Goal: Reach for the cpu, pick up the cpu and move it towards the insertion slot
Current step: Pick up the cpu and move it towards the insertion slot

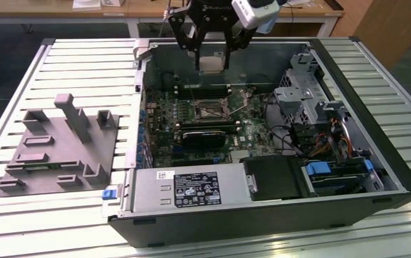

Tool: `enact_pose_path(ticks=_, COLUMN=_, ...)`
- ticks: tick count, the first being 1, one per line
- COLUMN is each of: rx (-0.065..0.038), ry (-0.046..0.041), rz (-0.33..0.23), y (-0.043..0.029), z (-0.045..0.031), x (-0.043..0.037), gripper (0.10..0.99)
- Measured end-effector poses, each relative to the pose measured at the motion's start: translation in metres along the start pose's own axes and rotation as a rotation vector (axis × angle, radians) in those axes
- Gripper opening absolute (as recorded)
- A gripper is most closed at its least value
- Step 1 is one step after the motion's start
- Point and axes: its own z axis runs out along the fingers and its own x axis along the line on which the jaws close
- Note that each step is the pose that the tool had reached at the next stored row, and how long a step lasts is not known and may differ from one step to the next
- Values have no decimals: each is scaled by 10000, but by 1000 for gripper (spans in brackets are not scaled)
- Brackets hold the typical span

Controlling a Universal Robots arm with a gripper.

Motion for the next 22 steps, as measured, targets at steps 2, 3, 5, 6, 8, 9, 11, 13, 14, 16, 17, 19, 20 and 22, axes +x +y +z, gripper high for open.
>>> enact_pose_path(ticks=2, rx=-1, ry=1, rz=0, y=34, z=19, x=-23, gripper=537)
enact_pose_path(ticks=3, rx=0, ry=1, rz=1, y=52, z=28, x=-32, gripper=537)
enact_pose_path(ticks=5, rx=1, ry=2, rz=0, y=89, z=48, x=-48, gripper=537)
enact_pose_path(ticks=6, rx=1, ry=2, rz=0, y=106, z=59, x=-57, gripper=537)
enact_pose_path(ticks=8, rx=1, ry=4, rz=0, y=134, z=80, x=-78, gripper=537)
enact_pose_path(ticks=9, rx=2, ry=6, rz=1, y=147, z=91, x=-91, gripper=537)
enact_pose_path(ticks=11, rx=5, ry=10, rz=0, y=173, z=113, x=-122, gripper=537)
enact_pose_path(ticks=13, rx=9, ry=17, rz=1, y=203, z=137, x=-158, gripper=537)
enact_pose_path(ticks=14, rx=12, ry=22, rz=0, y=220, z=150, x=-178, gripper=537)
enact_pose_path(ticks=16, rx=18, ry=33, rz=1, y=254, z=173, x=-207, gripper=537)
enact_pose_path(ticks=17, rx=20, ry=39, rz=1, y=272, z=183, x=-221, gripper=537)
enact_pose_path(ticks=19, rx=28, ry=50, rz=1, y=311, z=201, x=-247, gripper=537)
enact_pose_path(ticks=20, rx=32, ry=55, rz=1, y=331, z=209, x=-259, gripper=537)
enact_pose_path(ticks=22, rx=38, ry=63, rz=4, y=376, z=225, x=-278, gripper=537)
